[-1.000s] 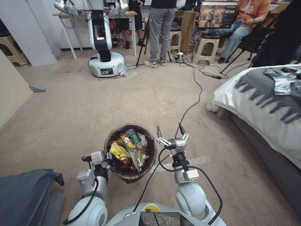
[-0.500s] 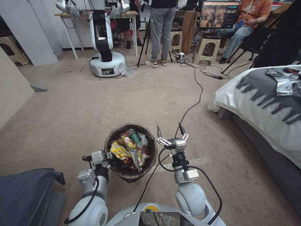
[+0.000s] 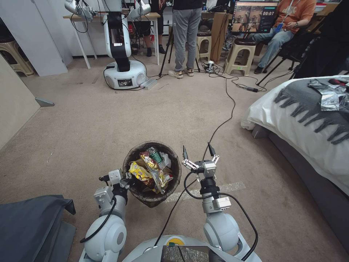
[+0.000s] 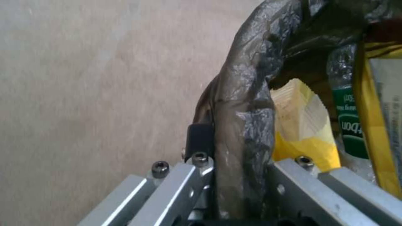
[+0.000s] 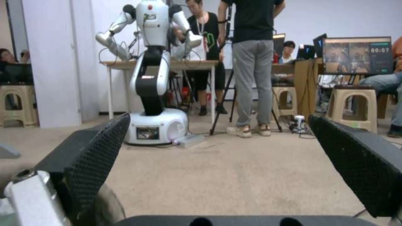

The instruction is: Pick up the trash bin, then pick up the garbage from the floor and place it into the trash bin.

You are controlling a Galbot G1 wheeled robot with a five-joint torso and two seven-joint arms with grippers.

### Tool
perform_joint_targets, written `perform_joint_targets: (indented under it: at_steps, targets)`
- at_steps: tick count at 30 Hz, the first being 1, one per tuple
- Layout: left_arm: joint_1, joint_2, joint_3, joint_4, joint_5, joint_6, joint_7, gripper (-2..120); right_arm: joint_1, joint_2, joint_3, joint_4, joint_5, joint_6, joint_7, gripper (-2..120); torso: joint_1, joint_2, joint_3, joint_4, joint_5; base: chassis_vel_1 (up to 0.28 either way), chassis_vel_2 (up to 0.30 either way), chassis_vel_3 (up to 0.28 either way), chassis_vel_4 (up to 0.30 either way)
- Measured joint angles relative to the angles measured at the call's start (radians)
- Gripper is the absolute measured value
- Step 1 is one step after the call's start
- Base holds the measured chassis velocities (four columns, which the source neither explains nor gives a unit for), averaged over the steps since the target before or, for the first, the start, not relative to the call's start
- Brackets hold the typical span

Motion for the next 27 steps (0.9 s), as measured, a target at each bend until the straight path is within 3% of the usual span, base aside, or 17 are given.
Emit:
perform_joint_targets:
  at_steps: [6, 17, 27]
  targets:
    - [-0.043, 0.003, -0.015, 0.069, -0.033, 0.042, -0.027, 0, -0.01, 0.003, 0.002, 0.001, -0.011, 0.008, -0.001, 100, 0.0, 0.0, 0.0, 0.0, 0.0, 0.0, 0.0, 0.0, 0.0]
    - [-0.083, 0.002, -0.029, 0.179, -0.067, 0.045, -0.04, 0, -0.024, 0.005, 0.002, 0.004, -0.021, 0.016, -0.007, 100, 0.0, 0.0, 0.0, 0.0001, 0.0002, 0.0, 0.0, 0.0, 0.0]
    - [-0.098, 0.002, -0.036, 0.222, -0.093, 0.034, -0.044, 0, -0.029, 0.005, 0.002, 0.004, -0.024, 0.017, -0.011, 100, 0.0, 0.0, 0.0, 0.0004, 0.0011, 0.0, 0.0, 0.0, 0.0]
